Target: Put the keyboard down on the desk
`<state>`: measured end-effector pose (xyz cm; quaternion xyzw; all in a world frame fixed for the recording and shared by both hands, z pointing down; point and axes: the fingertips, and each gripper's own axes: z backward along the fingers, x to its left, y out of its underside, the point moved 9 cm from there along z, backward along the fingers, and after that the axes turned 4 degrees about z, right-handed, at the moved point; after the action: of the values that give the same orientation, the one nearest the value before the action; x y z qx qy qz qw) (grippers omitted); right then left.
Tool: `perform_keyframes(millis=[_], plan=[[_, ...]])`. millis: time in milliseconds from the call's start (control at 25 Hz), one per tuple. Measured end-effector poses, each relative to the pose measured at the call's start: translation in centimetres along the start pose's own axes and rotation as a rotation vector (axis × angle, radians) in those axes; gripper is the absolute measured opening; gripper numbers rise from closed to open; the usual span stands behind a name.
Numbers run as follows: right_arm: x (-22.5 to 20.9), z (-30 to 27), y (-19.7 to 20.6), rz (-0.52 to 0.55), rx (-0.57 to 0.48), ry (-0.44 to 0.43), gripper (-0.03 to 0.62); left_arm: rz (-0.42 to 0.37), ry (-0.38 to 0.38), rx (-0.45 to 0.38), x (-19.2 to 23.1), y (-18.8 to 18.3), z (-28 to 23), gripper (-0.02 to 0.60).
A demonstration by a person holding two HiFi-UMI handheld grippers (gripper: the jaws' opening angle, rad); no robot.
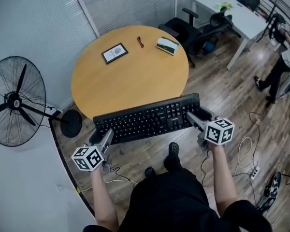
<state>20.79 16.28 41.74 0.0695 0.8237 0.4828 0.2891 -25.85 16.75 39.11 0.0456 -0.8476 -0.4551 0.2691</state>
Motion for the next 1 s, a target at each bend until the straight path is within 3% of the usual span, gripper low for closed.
perform_keyframes(millis=[360,640,1000], plan=[[-3.7,-0.1,-0.4,0.005,-0.027,0.008,0.261,-0.017,0.010,-0.007,-1.4,-0.2,-3.6,0.270],[-9.7,-1.6,-3.1,-0.012,0.000,-0.022,0.262,-0.002,-0.037,0.014,-4.5,-1.6,-8.4,0.270],[-13.0,-3.4,-3.5,-0.015,0.042,-0.058,0.262,0.036,-0.084,0.031,-5.5,-0.6,-10.4,0.270]])
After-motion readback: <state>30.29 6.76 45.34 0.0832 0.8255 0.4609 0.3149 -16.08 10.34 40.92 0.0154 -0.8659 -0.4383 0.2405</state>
